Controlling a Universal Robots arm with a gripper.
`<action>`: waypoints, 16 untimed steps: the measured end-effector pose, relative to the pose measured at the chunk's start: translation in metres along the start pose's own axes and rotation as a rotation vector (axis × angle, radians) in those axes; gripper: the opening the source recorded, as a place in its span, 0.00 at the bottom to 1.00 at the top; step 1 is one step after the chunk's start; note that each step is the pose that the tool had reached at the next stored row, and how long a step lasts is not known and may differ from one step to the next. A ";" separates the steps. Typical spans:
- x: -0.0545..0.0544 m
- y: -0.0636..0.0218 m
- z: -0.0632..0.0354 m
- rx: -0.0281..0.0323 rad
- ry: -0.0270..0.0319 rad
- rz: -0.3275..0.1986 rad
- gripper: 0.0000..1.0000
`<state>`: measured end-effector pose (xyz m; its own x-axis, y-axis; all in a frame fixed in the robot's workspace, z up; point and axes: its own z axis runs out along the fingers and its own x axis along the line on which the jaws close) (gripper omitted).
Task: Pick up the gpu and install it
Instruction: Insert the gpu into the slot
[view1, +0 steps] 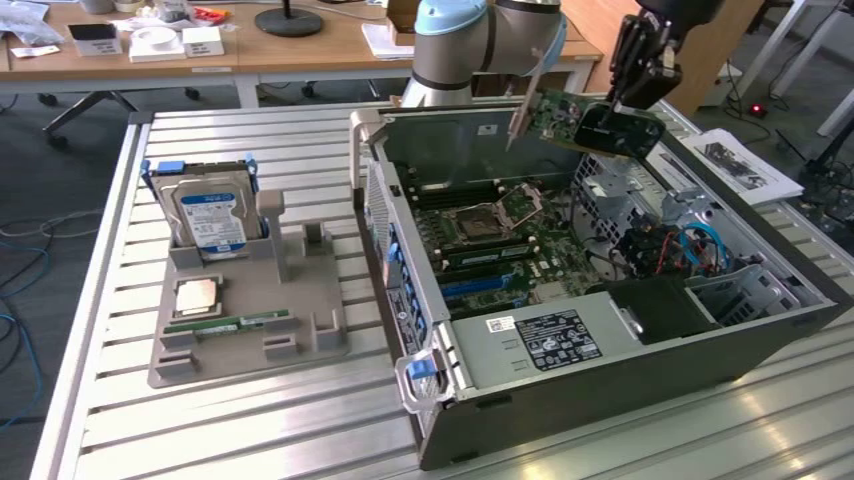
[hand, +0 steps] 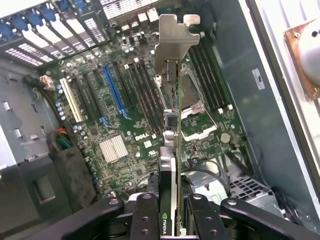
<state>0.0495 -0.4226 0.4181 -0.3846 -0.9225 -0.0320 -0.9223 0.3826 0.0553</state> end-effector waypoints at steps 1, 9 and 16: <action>0.000 0.0000 0.0000 -0.0004 0.0007 -0.012 0.27; 0.000 0.0000 0.0002 -0.0035 0.0059 -0.107 0.27; 0.000 0.0001 0.0004 -0.0061 0.0105 -0.188 0.27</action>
<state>0.0495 -0.4223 0.4177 -0.2046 -0.9783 -0.0320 -0.9777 0.2027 0.0553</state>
